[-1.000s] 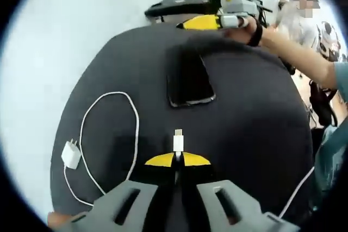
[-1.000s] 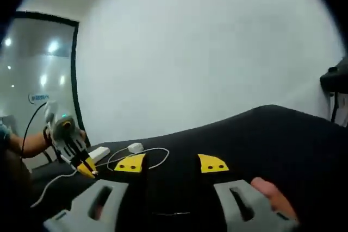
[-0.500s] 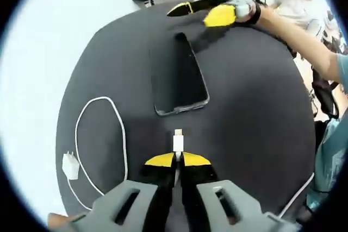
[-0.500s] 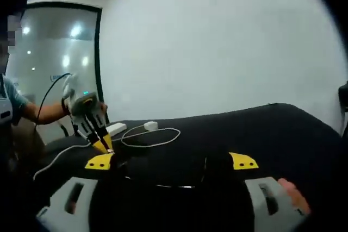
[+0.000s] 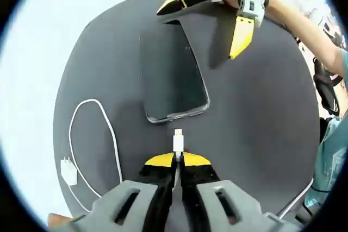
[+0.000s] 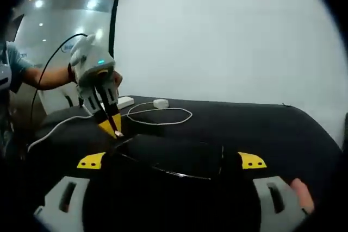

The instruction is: Connect the charging cable to the phone, plug the charger into the socket, and turn on the power strip switch to charge the phone.

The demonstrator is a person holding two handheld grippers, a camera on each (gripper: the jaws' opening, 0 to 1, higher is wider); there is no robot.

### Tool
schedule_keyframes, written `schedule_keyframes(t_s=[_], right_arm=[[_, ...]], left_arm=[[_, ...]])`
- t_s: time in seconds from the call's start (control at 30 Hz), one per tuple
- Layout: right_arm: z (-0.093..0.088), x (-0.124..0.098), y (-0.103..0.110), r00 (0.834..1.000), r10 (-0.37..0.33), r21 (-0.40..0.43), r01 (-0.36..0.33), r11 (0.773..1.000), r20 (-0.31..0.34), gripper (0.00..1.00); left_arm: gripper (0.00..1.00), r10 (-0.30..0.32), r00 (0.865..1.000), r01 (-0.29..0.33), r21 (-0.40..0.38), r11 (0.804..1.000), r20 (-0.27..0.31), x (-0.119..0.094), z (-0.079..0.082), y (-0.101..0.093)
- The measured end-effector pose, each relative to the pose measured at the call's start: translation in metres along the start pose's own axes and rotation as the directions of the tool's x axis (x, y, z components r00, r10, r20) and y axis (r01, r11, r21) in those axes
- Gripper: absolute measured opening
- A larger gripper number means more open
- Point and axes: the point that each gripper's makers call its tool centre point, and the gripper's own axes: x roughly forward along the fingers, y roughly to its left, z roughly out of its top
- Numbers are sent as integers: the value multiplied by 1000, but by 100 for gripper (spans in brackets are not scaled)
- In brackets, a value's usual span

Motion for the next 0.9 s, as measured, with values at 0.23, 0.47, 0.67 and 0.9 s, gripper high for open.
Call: schedule_keyframes(t_s=[0.23, 0.47, 0.67, 0.9], right_arm=[[-4, 4, 1, 1000, -16, 14, 17, 1000, -25, 93], [-6, 7, 9, 999, -18, 13, 18, 1000, -37, 93], [-7, 9, 6, 999, 13, 9, -13, 1000, -52, 93], [-16, 13, 11, 994, 26, 0, -27, 1000, -102, 93]], left_arm=[[0, 2, 998, -2, 8, 1000, -67, 2, 1, 0], [0, -15, 977, 11, -18, 1000, -213, 4, 1, -2], [0, 1, 949, -1, 0, 1000, -314, 5, 1, -4], [0, 1, 933, -5, -10, 1000, -359, 5, 1, -3]])
